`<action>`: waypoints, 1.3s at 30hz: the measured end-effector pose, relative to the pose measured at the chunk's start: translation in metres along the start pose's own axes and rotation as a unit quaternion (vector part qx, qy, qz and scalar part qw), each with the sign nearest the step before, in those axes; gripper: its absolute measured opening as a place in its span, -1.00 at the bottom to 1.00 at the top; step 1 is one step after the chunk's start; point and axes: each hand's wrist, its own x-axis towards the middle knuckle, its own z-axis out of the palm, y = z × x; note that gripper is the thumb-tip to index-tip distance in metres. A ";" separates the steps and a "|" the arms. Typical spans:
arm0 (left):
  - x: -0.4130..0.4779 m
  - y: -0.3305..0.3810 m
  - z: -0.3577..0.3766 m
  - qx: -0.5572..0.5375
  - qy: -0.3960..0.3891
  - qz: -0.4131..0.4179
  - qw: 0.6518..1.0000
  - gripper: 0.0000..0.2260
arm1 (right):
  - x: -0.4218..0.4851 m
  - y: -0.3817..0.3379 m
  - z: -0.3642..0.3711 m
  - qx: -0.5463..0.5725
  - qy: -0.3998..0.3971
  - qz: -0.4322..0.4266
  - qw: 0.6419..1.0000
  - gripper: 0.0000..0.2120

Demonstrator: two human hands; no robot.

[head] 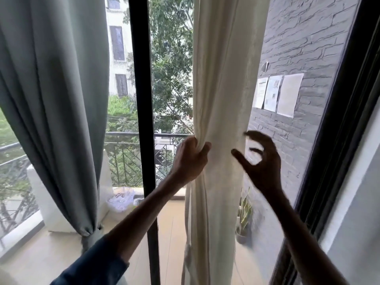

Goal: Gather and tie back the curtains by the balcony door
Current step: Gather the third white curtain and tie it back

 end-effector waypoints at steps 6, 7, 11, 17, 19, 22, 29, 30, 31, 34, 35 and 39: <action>0.008 -0.012 -0.009 -0.127 -0.126 -0.033 0.983 -0.37 | 0.046 0.054 -0.014 0.247 -0.290 0.258 0.888 -0.06; 0.007 -0.013 -0.013 -0.147 -0.149 -0.035 0.977 -0.36 | 0.041 0.054 -0.013 0.261 -0.292 0.269 0.880 -0.03; 0.002 -0.007 -0.031 -0.201 -0.203 -0.039 0.957 -0.62 | 0.007 0.044 -0.003 0.328 -0.273 0.254 0.868 -0.36; -0.003 -0.009 -0.037 -0.215 -0.193 -0.049 0.956 -0.79 | 0.001 0.048 0.020 0.337 -0.338 0.283 0.832 -0.12; -0.003 -0.011 -0.035 -0.207 -0.189 -0.051 0.959 -0.72 | -0.009 0.051 0.019 0.336 -0.343 0.293 0.827 -0.17; -0.005 -0.017 -0.027 -0.157 -0.181 -0.040 0.970 -0.66 | -0.022 0.053 0.016 0.315 -0.312 0.284 0.850 -0.48; -0.052 -0.051 0.002 0.096 -0.191 0.034 0.976 -0.68 | -0.073 0.066 0.006 0.161 -0.184 0.302 0.922 -0.71; -0.061 -0.061 0.009 0.110 -0.214 0.027 0.970 -0.65 | -0.086 0.068 0.007 0.144 -0.174 0.301 0.927 -0.74; -0.070 -0.069 0.015 0.124 -0.245 0.011 0.962 -0.57 | -0.098 0.071 0.008 0.116 -0.167 0.292 0.935 -0.75; -0.090 -0.086 0.032 0.178 -0.284 -0.023 0.942 -0.50 | -0.133 0.085 0.013 -0.037 -0.142 0.240 0.960 -0.78; -0.095 -0.087 0.035 0.203 -0.291 -0.026 0.934 -0.52 | -0.144 0.088 0.015 -0.077 -0.125 0.233 0.961 -0.77; -0.113 -0.090 0.047 0.249 -0.315 -0.031 0.915 -0.52 | -0.191 0.088 0.019 -0.141 -0.066 0.235 0.959 -0.74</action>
